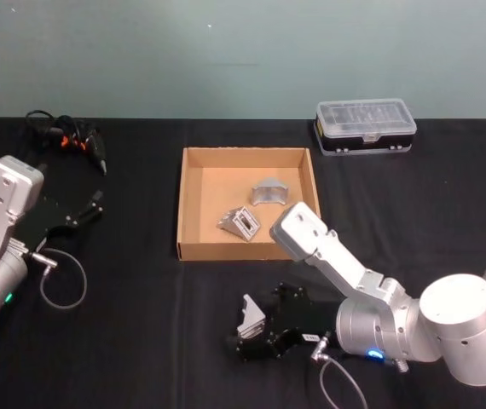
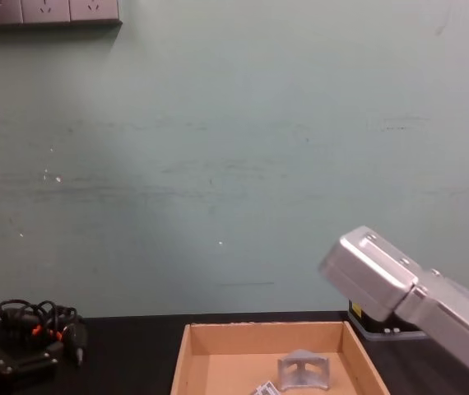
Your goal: Use one hand to pick up the angle iron from the table and place it into the box.
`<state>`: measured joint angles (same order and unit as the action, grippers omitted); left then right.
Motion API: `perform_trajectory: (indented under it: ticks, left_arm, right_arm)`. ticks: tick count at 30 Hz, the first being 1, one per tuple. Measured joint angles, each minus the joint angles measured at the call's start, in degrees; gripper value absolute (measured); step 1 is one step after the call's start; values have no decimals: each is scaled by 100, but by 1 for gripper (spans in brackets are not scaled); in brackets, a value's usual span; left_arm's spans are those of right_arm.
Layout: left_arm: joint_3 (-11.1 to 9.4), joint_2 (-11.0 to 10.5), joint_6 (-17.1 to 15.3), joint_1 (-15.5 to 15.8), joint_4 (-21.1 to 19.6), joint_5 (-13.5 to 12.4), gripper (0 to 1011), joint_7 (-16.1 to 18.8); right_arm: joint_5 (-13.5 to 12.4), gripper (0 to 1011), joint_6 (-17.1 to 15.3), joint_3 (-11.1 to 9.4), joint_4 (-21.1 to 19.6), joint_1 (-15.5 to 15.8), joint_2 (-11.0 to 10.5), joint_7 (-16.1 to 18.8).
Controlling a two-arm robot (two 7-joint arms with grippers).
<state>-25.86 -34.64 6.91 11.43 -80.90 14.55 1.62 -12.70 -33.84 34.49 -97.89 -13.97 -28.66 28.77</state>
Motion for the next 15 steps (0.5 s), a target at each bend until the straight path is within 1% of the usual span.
perform_trajectory:
  ticks: [3,10,15]
  left_arm:
    - [0,0,0,0,0,0,1011,0]
    - [0,0,0,0,0,0,1012,0]
    - [0,0,0,0,0,0,1011,0]
  right_arm:
    - [13,1003,-12,12,80,-39,45,-1]
    - [13,1003,-14,11,73,-35,41,-5]
    - [11,916,-14,9,60,-28,35,-6]
